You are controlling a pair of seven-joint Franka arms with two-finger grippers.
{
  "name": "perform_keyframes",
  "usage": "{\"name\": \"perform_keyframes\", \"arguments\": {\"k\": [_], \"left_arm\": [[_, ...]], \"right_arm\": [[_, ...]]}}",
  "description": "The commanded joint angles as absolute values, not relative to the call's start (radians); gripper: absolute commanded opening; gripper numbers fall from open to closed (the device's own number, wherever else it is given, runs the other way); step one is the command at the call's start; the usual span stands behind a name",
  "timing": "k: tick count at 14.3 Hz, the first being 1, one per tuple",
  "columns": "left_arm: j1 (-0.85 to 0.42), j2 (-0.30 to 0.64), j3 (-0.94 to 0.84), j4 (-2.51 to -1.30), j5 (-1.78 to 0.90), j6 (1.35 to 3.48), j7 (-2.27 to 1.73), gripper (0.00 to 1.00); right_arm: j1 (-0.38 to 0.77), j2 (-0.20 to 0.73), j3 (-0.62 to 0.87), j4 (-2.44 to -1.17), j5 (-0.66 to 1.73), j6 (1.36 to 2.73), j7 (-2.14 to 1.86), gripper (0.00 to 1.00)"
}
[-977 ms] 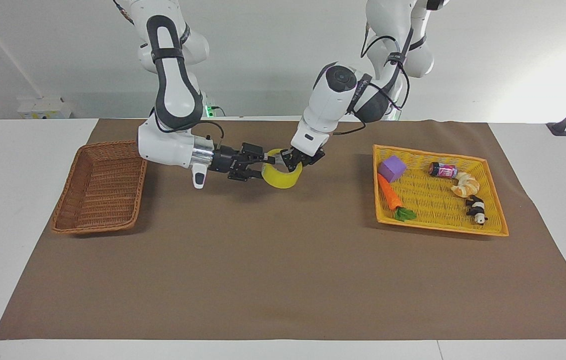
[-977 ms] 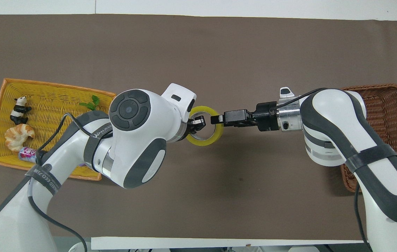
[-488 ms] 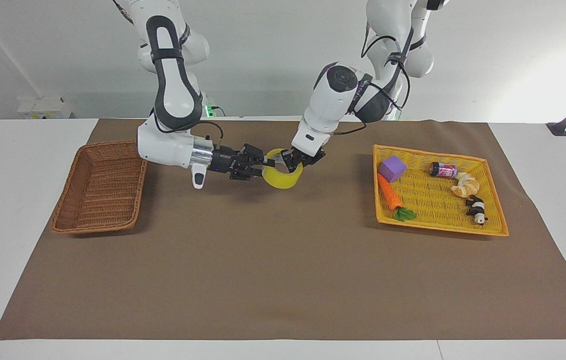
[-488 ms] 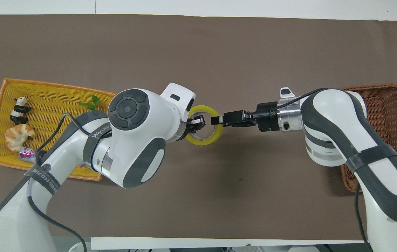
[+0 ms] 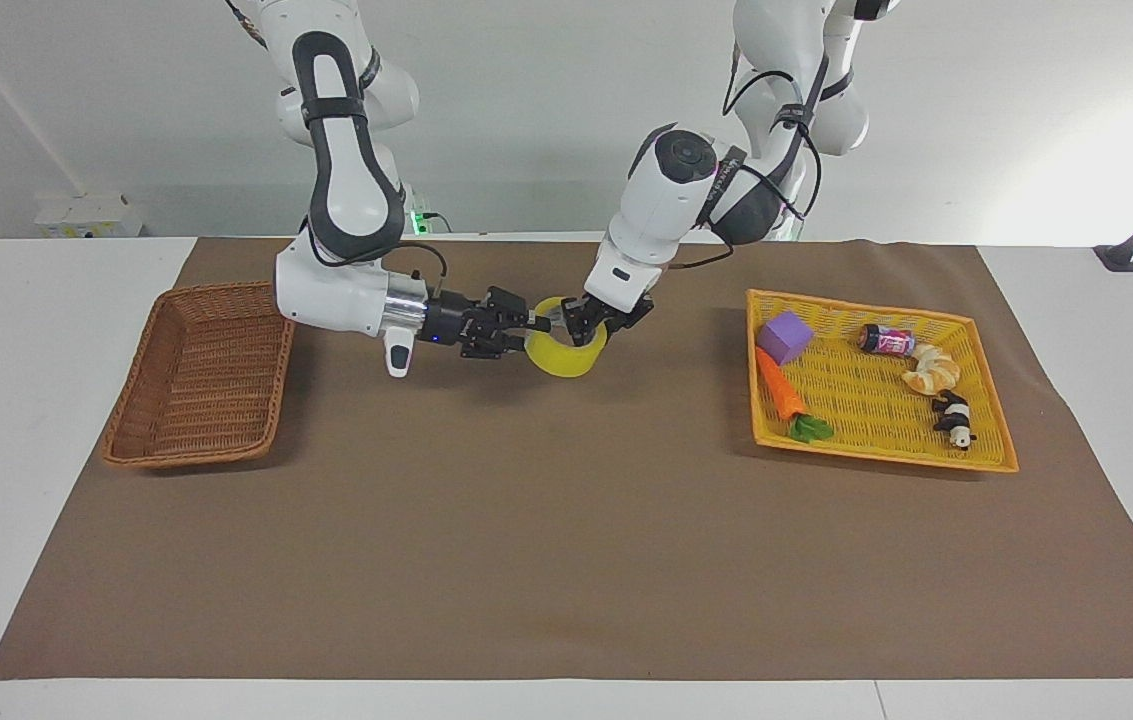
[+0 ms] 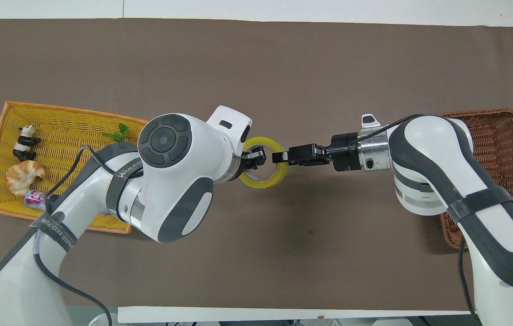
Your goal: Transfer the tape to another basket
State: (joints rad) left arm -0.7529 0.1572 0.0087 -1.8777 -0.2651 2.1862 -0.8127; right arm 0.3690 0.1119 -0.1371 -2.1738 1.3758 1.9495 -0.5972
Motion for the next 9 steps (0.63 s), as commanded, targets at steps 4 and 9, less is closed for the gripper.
{"name": "perform_keyframes", "arguments": {"k": [4,9], "left_arm": [[-0.609,0.107,0.018,-1.756,-0.264,1.985,-0.799,0.99],[-0.392,0.101,0.018,-1.770,-0.262,1.921,-0.618,0.99]], "right_arm": [[0.351,0.086,-0.138,-2.186,1.365,1.927,-0.612,0.00],[0.111,0.087,-0.141,-2.138,1.154,1.735,-0.617,0.00]]}}
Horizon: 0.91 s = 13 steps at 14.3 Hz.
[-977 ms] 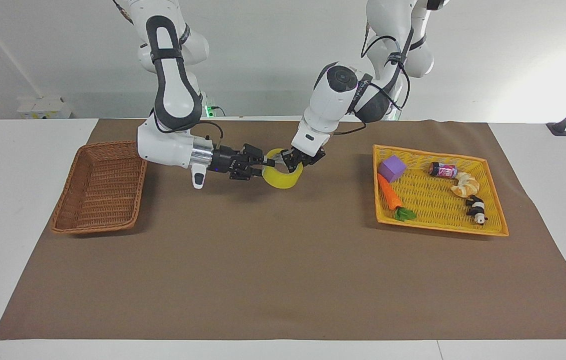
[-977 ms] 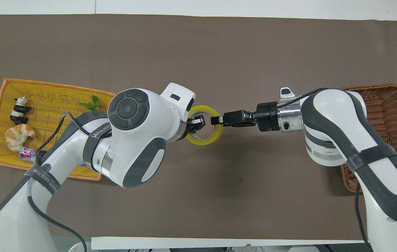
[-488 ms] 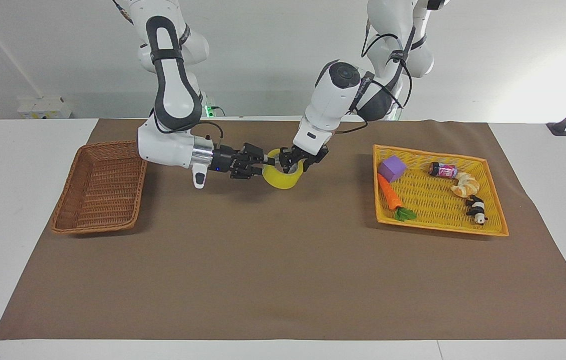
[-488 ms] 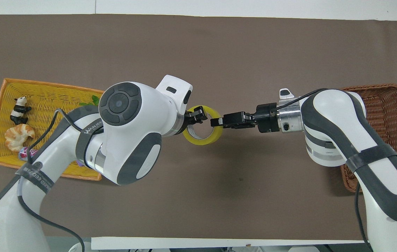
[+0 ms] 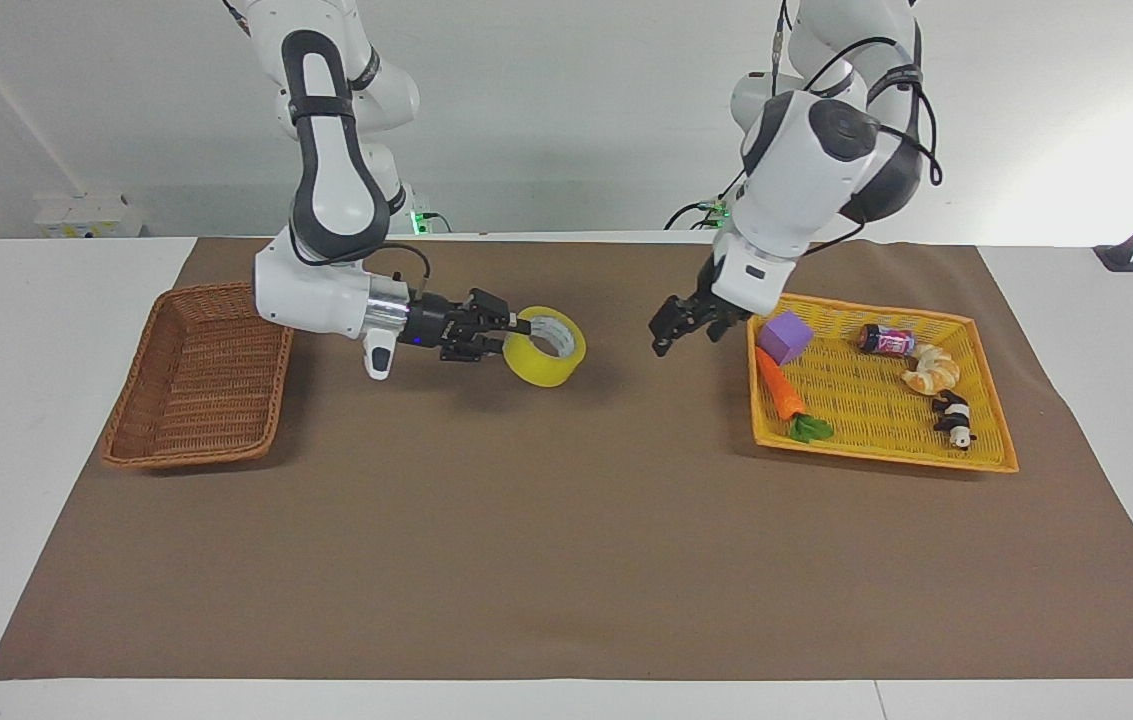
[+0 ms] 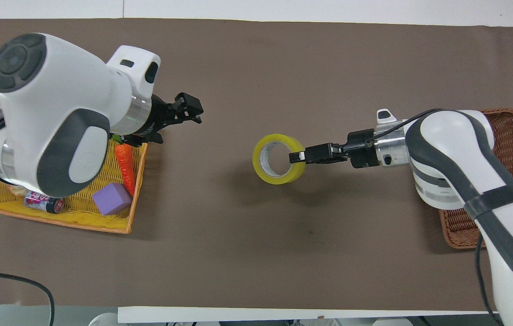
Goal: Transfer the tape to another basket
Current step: 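Carry the tape into the wicker basket with the right gripper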
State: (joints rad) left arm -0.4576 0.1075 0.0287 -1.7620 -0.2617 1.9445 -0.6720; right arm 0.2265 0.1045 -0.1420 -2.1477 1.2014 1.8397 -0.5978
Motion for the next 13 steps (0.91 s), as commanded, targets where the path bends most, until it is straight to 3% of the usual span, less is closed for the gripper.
{"name": "perform_keyframes", "arguments": {"k": [1,5,9,10,13], "left_arm": [[-0.362,0.103,0.020,-1.770,-0.261,1.922,-0.586,0.99],[-0.206,0.104,0.025,-1.781,-0.137,1.921,-0.429,0.99],[-0.007,0.103,0.025,-1.793,-0.133,1.908,-0.137,0.99],[0.055,0.103,0.025,-1.793,-0.133,1.910,-0.053,1.00],[0.158,0.103,0.025,-1.790,-0.133,1.921,-0.009,1.00]], "right_arm": [[0.047,0.087,-0.141,-2.125,1.114,1.682,-0.629,0.00],[-0.231,0.124,-0.140,-1.990,0.877,1.492,-0.664,0.00],[-0.454,0.314,-0.140,-1.630,0.658,1.212,-0.760,0.00],[-0.497,0.378,-0.140,-1.559,0.625,1.171,-0.828,0.00],[-0.557,0.448,-0.140,-1.532,0.546,1.180,-0.991,0.00]]}}
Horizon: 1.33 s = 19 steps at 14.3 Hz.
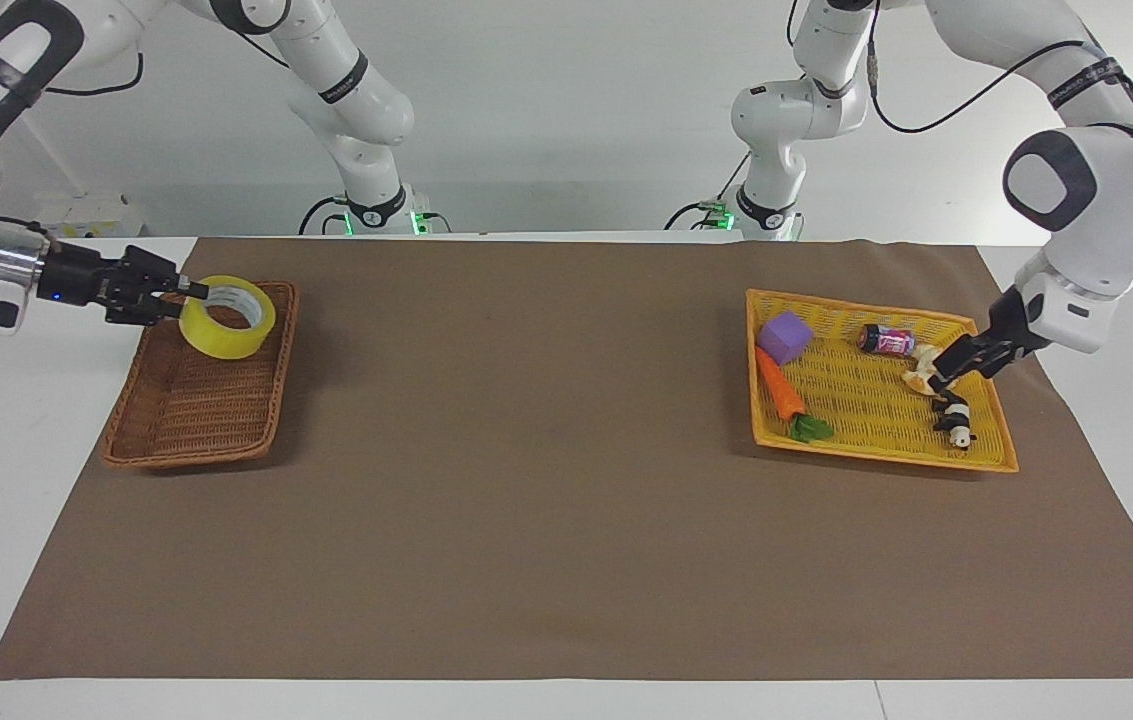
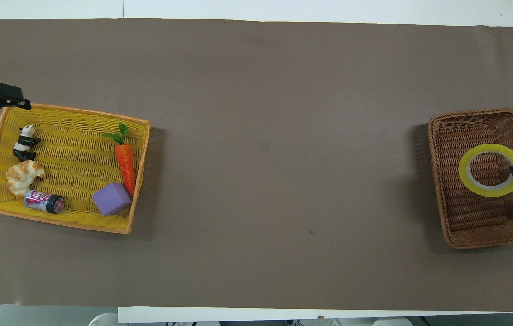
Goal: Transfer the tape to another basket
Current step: 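Lower the tape into the wicker basket and open the right gripper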
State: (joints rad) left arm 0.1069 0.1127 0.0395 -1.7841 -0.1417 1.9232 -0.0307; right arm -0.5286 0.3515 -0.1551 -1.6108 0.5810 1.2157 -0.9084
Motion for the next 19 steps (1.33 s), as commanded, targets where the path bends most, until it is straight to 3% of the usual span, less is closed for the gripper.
{"name": "perform_keyframes", "arguments": {"k": [1,10,15,16,18,19], "left_arm": [[0.166,0.103,0.025,-1.790,-0.133,1.921,-0.009,1.00],[0.140,0.101,0.021,-1.783,-0.132,1.902,-0.008,1.00],[0.052,0.025,0.003,-1.721,-0.002,1.735,-0.003,1.00],[0.016,0.022,0.009,-1.680,0.017,1.661,-0.003,1.00],[-0.029,0.008,0.003,-1.637,0.089,1.565,-0.002,1.00],[-0.058,-0.009,0.005,-1.628,0.090,1.534,-0.002,1.00]], "right_arm": [[-0.572,0.478,-0.137,-1.528,0.543,1.186,-1.027,0.00],[-0.557,0.436,-0.132,-1.695,0.532,1.330,-1.110,0.00],[-0.529,0.425,-0.132,-1.732,0.529,1.361,-1.115,0.02],[-0.528,0.425,-0.132,-1.727,0.522,1.359,-1.114,0.17],[-0.519,0.425,-0.132,-1.717,0.489,1.362,-1.114,1.00],[-0.520,0.426,-0.132,-1.704,0.485,1.362,-1.112,1.00]]}}
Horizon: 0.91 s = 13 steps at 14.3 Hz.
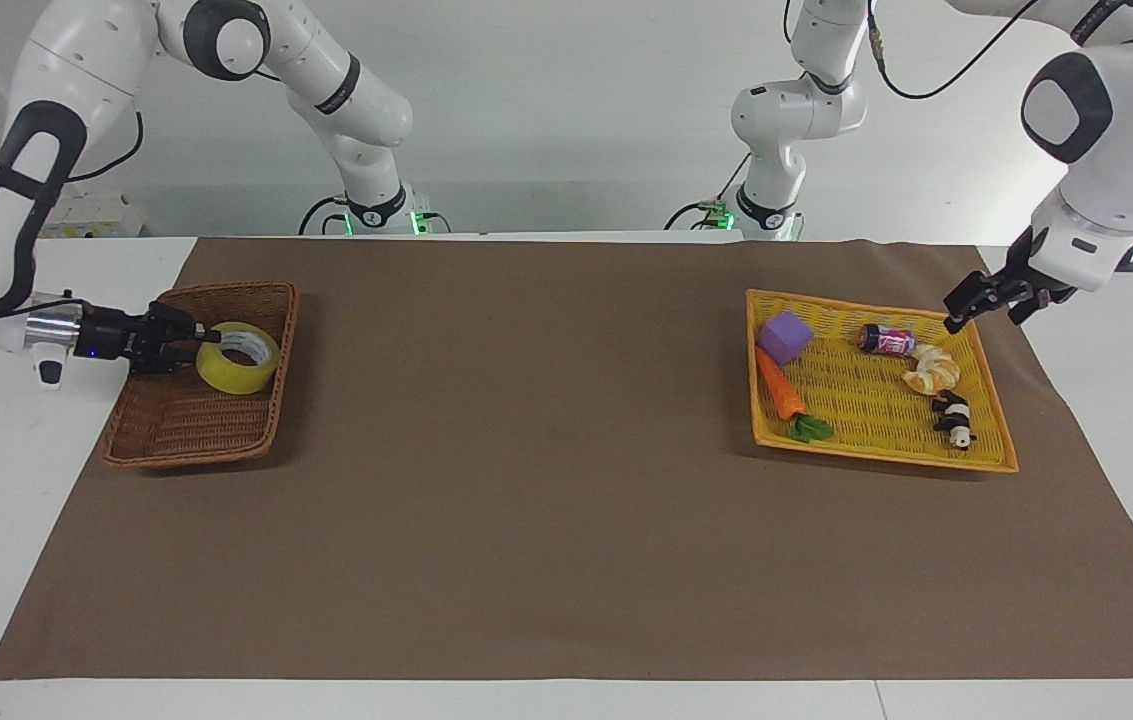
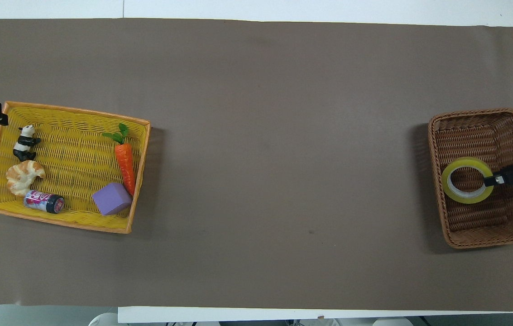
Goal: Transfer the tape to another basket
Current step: 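Lower the tape into the wicker basket and open the right gripper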
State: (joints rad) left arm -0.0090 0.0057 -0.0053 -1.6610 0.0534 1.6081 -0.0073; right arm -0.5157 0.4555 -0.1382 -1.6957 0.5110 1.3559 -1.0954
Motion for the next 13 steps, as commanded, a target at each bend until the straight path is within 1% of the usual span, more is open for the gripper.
{"name": "perform_keyframes", "arguments": {"k": [1,3,4,7,10,13], "left_arm": [[-0.080,-0.012,0.005,-1.623,0.095,1.517,-0.002,1.00],[-0.094,-0.012,-0.008,-1.611,0.103,1.506,-0.002,1.00],[-0.094,-0.014,-0.021,-1.611,0.103,1.502,0.000,1.00],[-0.110,-0.014,-0.022,-1.614,0.081,1.506,0.002,1.00],[-0.104,-0.026,-0.011,-1.638,0.037,1.509,-0.002,1.00],[-0.092,-0.029,-0.008,-1.655,0.037,1.516,-0.002,1.00]], "right_arm": [[-0.519,0.423,-0.132,-1.689,0.480,1.362,-1.106,1.00],[-0.511,0.387,-0.132,-1.674,0.439,1.382,-1.095,1.00],[-0.480,0.344,-0.132,-1.675,0.402,1.422,-1.083,1.00],[-0.330,0.186,-0.132,-1.675,0.220,1.492,-0.961,1.00],[-0.214,0.092,-0.132,-1.674,0.170,1.499,-0.742,1.00],[-0.098,0.058,-0.130,-1.629,0.135,1.493,-0.449,1.00]]}}
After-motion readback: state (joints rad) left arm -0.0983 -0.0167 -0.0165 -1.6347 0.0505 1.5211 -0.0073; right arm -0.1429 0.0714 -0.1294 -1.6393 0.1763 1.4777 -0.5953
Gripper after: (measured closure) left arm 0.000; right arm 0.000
